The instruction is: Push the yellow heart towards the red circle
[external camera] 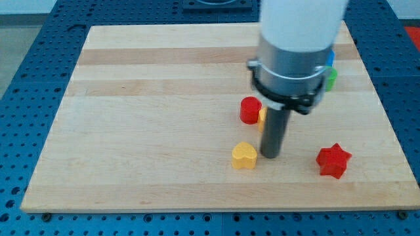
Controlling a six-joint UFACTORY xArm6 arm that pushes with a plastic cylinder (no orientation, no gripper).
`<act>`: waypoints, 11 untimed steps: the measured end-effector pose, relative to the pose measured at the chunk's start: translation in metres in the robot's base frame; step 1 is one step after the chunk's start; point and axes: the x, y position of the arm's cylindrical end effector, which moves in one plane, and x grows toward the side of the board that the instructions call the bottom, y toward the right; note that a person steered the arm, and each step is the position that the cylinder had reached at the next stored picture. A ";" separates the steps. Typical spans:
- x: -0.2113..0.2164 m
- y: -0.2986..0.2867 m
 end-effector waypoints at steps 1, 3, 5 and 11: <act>0.019 0.009; 0.060 -0.033; 0.000 -0.042; -0.028 -0.129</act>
